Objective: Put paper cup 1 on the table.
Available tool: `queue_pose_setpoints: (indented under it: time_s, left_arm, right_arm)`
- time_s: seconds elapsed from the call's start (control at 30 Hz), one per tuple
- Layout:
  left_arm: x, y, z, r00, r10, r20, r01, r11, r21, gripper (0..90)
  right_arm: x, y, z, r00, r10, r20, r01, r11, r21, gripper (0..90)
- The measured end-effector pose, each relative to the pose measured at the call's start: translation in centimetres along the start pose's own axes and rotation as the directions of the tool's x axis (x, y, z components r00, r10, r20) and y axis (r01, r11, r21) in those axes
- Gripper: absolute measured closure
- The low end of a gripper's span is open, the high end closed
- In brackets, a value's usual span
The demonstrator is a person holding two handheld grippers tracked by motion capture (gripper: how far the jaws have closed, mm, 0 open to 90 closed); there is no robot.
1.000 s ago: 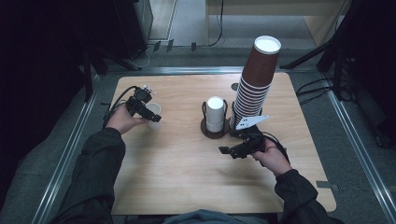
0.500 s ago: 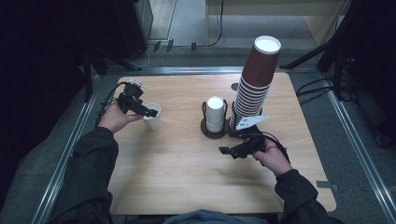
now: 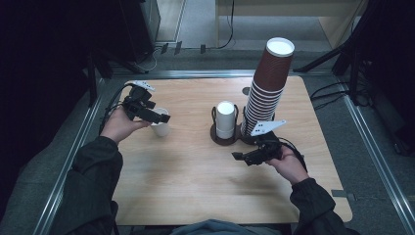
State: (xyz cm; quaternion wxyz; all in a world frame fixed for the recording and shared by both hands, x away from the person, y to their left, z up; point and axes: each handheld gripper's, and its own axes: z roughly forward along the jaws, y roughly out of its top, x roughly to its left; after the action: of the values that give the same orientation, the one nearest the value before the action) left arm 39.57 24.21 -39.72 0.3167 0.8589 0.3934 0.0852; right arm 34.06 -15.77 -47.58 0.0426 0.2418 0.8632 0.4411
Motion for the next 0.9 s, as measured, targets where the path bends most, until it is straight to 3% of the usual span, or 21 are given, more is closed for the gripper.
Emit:
queue_pose_setpoints:
  time_s: [0.1,0.2,0.33,0.53,0.63,0.77,0.9]
  left_arm:
    - [-1.1,-0.3,-0.1,0.9995,0.012,0.030,-0.011,0.9998,-0.018,12.8]
    - [-2.1,-0.6,0.0,0.9988,0.030,0.040,-0.029,0.9994,-0.021,13.1]
    - [-3.4,-1.2,0.1,0.9972,0.048,0.058,-0.046,0.9986,-0.027,13.4]
    - [-4.8,-1.9,0.8,0.9930,0.063,0.100,-0.062,0.9979,-0.018,14.0]
    - [-5.5,-2.2,1.1,0.9887,0.075,0.130,-0.072,0.9970,-0.028,14.3]
    - [-6.4,-2.2,1.6,0.9840,0.103,0.145,-0.101,0.9946,-0.022,14.5]
    - [-6.9,-2.5,2.2,0.9779,0.108,0.179,-0.103,0.9941,-0.034,14.8]
  right_arm:
    - [0.1,0.0,-0.3,0.9997,-0.025,0.008,0.025,1.000,-0.011,23.1]
    - [0.2,0.2,-0.7,0.9997,-0.020,-0.010,0.021,1.000,0.017,22.8]
    - [0.3,0.5,-1.3,0.9994,-0.031,-0.014,0.031,1.000,-0.001,18.8]
    - [0.4,0.7,-1.9,0.9992,-0.008,-0.039,0.009,1.000,0.016,17.2]
    - [0.5,0.8,-2.1,0.9990,-0.012,-0.044,0.013,1.000,0.026,17.2]
    - [0.7,1.0,-2.7,0.9955,-0.058,-0.075,0.061,0.997,0.038,15.7]
    - [0.8,1.0,-3.1,0.9947,-0.055,-0.087,0.059,0.998,0.038,15.6]
